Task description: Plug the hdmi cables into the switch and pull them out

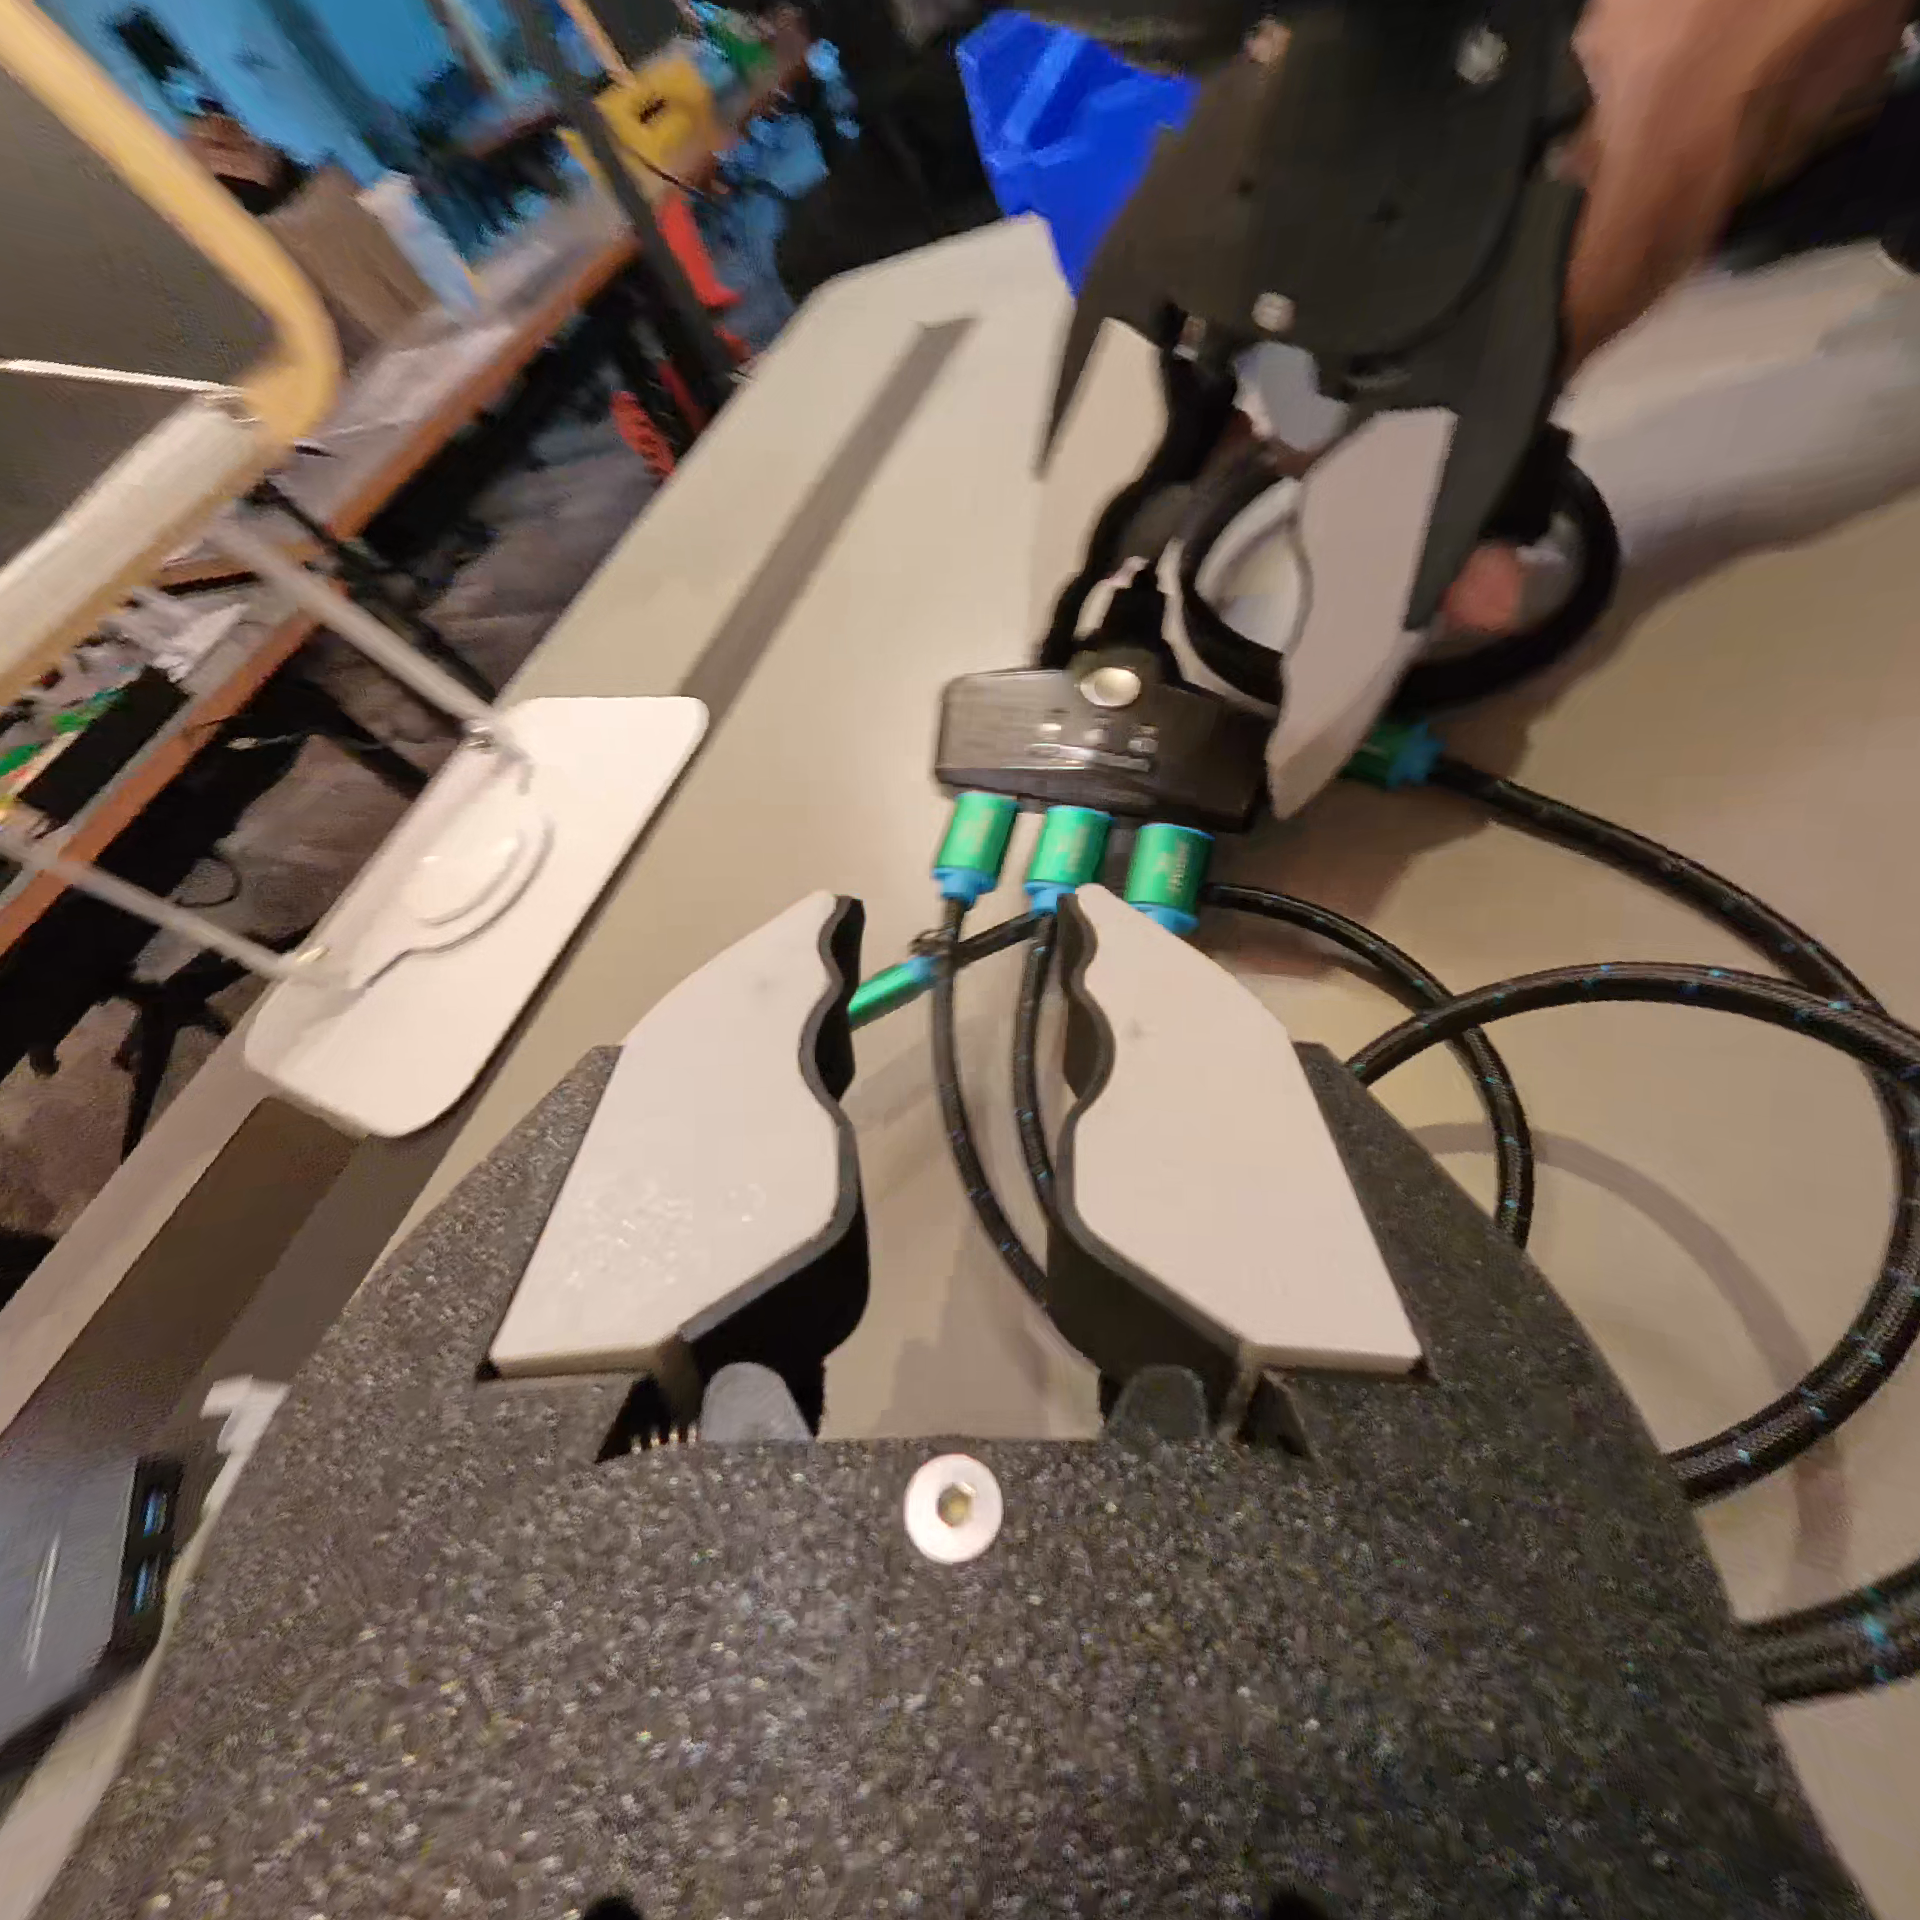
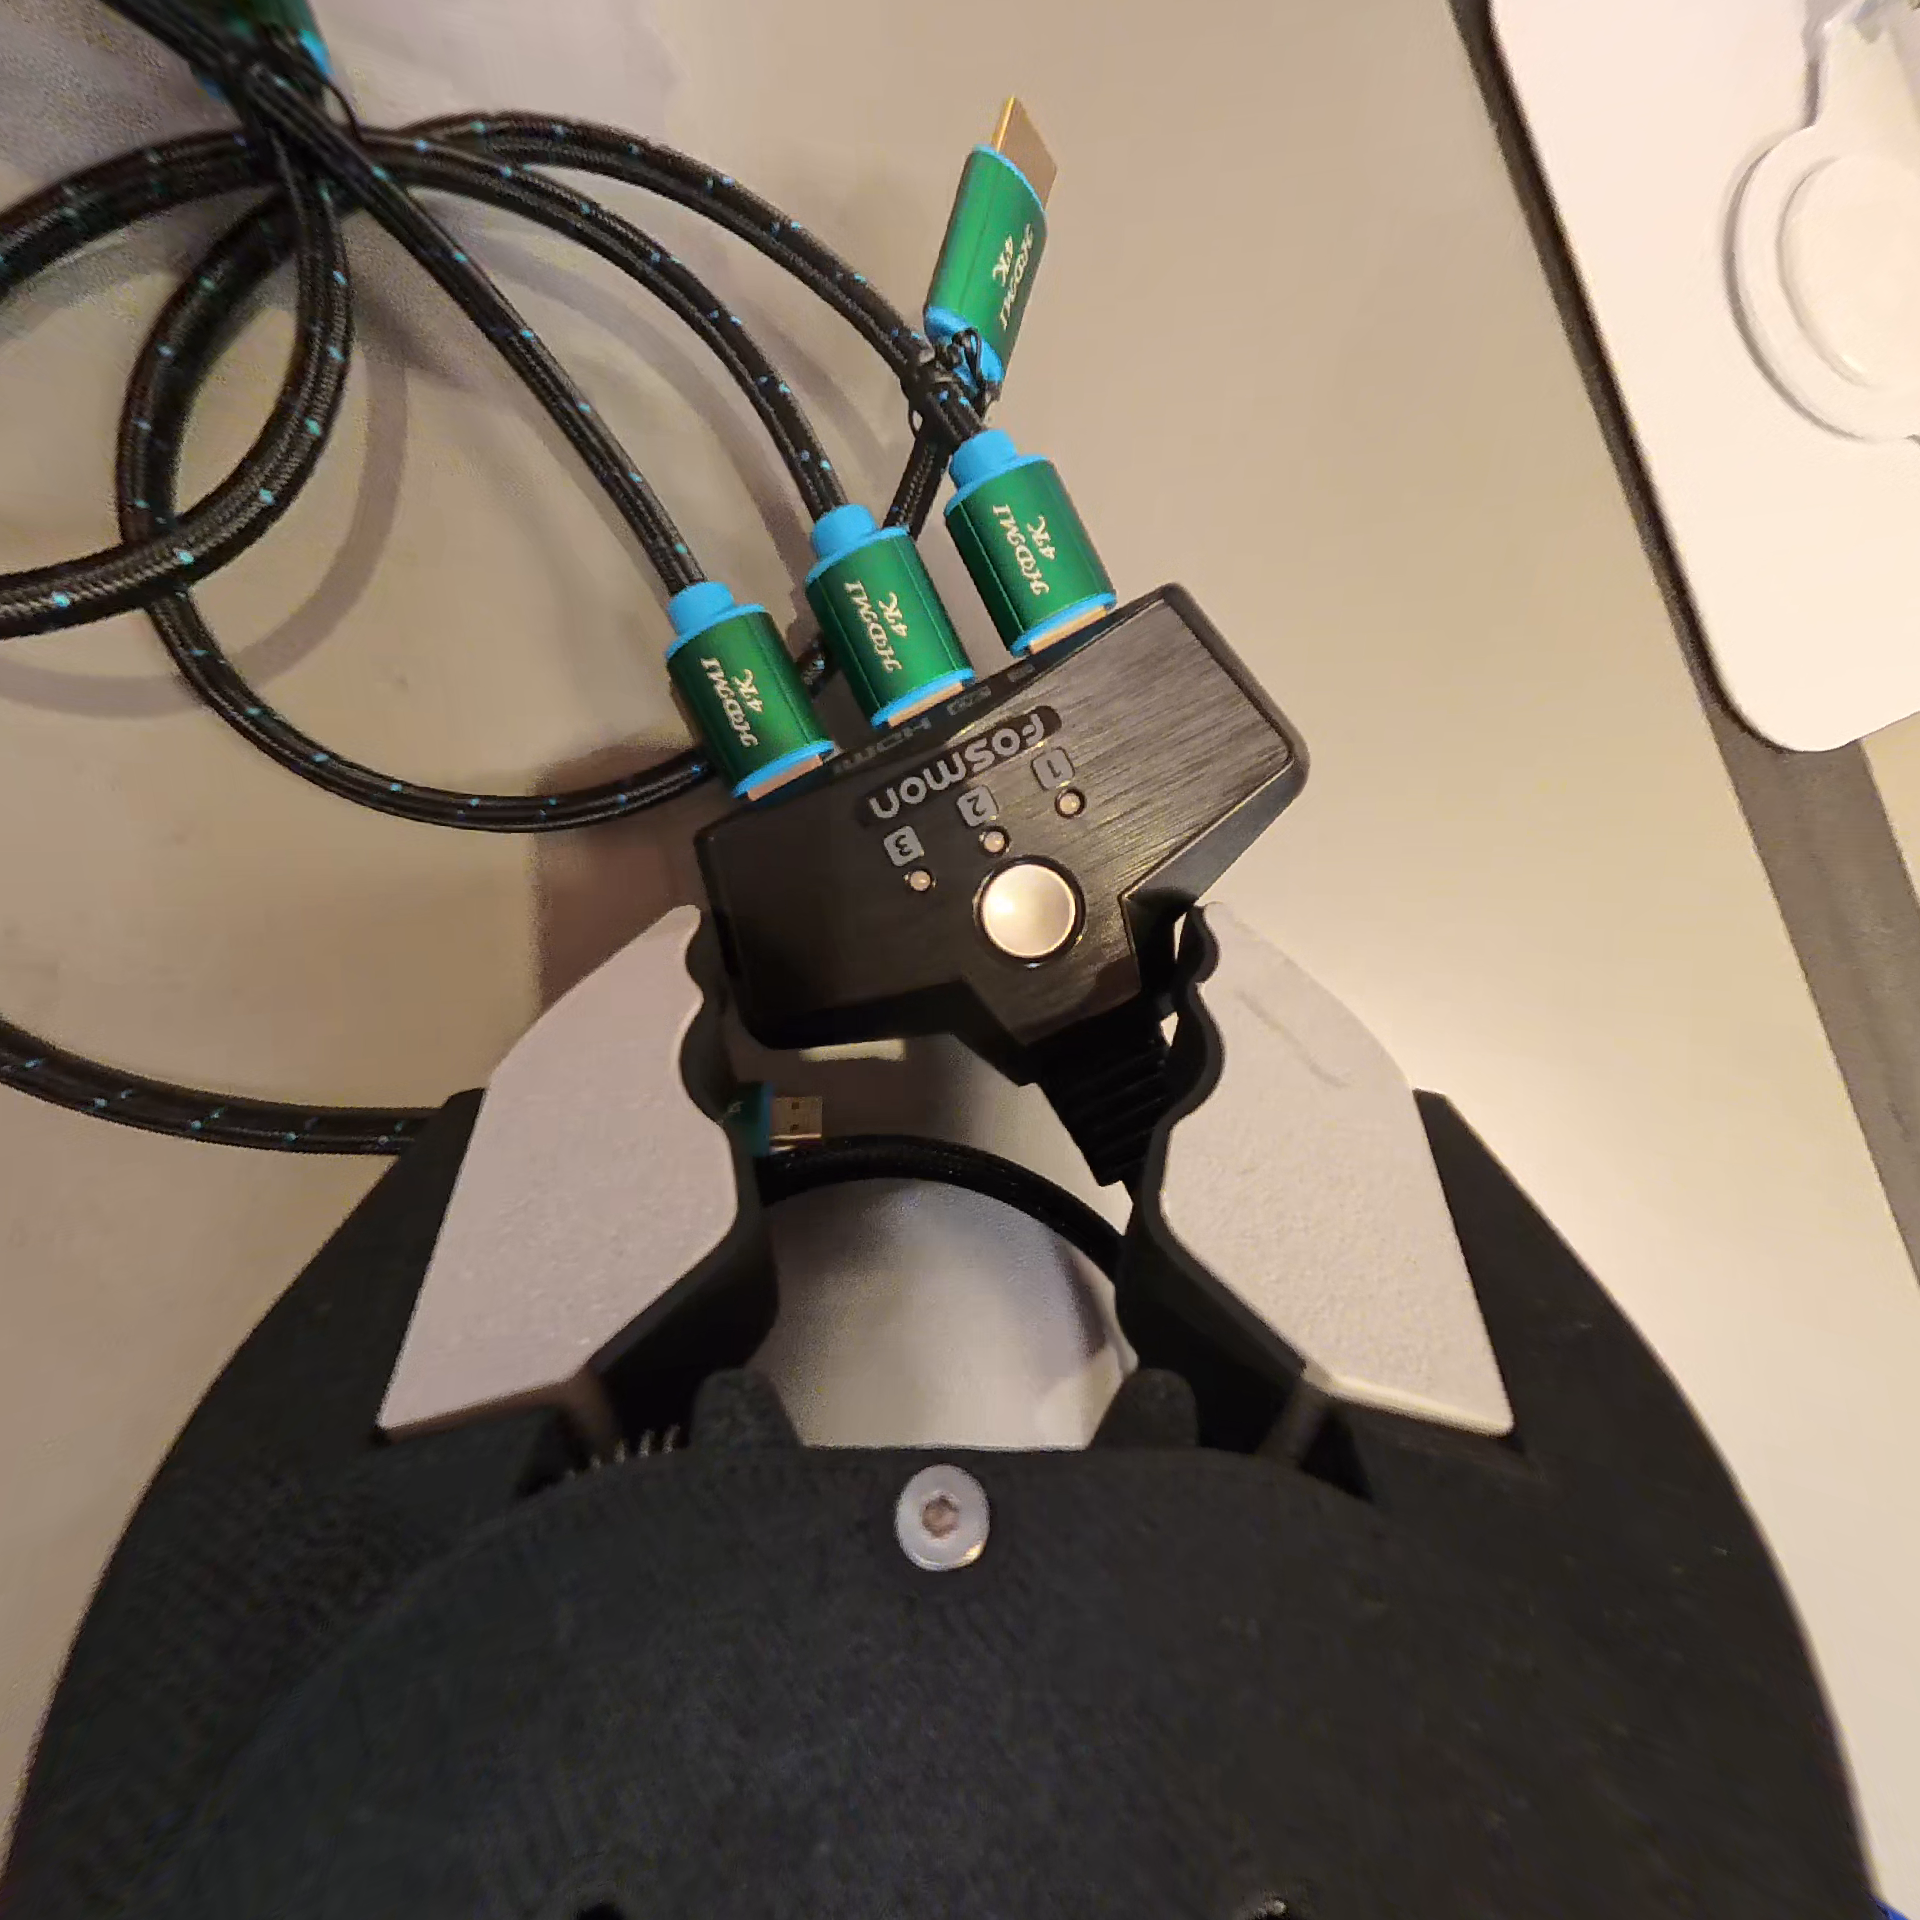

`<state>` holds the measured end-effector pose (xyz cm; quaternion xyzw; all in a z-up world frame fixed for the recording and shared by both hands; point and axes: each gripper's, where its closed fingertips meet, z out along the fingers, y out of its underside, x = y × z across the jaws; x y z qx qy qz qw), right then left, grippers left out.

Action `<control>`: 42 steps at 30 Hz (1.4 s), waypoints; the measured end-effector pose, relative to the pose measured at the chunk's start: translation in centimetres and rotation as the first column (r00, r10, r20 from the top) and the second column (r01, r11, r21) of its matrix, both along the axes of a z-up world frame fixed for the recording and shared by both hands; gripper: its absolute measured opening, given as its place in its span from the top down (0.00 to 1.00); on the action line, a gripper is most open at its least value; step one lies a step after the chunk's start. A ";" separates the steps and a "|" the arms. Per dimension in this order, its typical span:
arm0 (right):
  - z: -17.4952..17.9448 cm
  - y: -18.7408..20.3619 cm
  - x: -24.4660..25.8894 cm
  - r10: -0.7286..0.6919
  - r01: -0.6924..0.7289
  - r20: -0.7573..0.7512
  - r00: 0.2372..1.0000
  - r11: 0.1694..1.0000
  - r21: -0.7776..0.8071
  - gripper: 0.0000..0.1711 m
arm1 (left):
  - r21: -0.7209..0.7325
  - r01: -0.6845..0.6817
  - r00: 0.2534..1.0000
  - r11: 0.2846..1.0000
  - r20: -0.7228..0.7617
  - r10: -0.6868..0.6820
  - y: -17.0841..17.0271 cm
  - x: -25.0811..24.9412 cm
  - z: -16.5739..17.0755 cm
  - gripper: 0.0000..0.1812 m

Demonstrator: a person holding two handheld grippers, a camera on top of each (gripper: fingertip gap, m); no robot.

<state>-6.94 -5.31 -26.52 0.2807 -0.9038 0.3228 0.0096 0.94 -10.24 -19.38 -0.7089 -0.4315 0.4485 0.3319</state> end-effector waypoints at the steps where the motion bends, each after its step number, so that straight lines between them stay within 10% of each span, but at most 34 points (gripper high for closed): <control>1: 0.3 0.0 -0.1 -0.002 0.002 -0.010 1.000 1.000 -0.012 0.52 | 0.033 -0.040 0.998 0.999 -0.038 0.041 -1.0 0.6 0.6 0.80; 14: 9.8 2.9 -2.8 -0.178 0.098 -0.309 0.934 0.961 -0.257 0.51 | 0.260 -0.211 0.966 0.942 -0.095 0.242 -5.9 5.5 -1.1 0.82; 28: 30.7 16.8 -16.2 -0.680 0.446 -0.323 0.658 0.698 -0.560 0.51 | 0.257 -0.261 0.963 0.930 0.004 0.269 -5.5 5.2 -2.6 0.82; 37: 24.0 26.1 -29.7 -0.931 0.786 -0.228 0.285 0.363 -0.501 0.52 | 0.207 -0.250 0.968 0.946 0.047 0.245 -4.6 4.8 -3.5 0.82; 42: 14.9 26.5 -32.1 -0.936 0.886 -0.244 0.255 0.327 -0.328 0.52 | 0.185 -0.244 0.970 0.952 0.057 0.238 -4.2 4.7 -3.7 0.83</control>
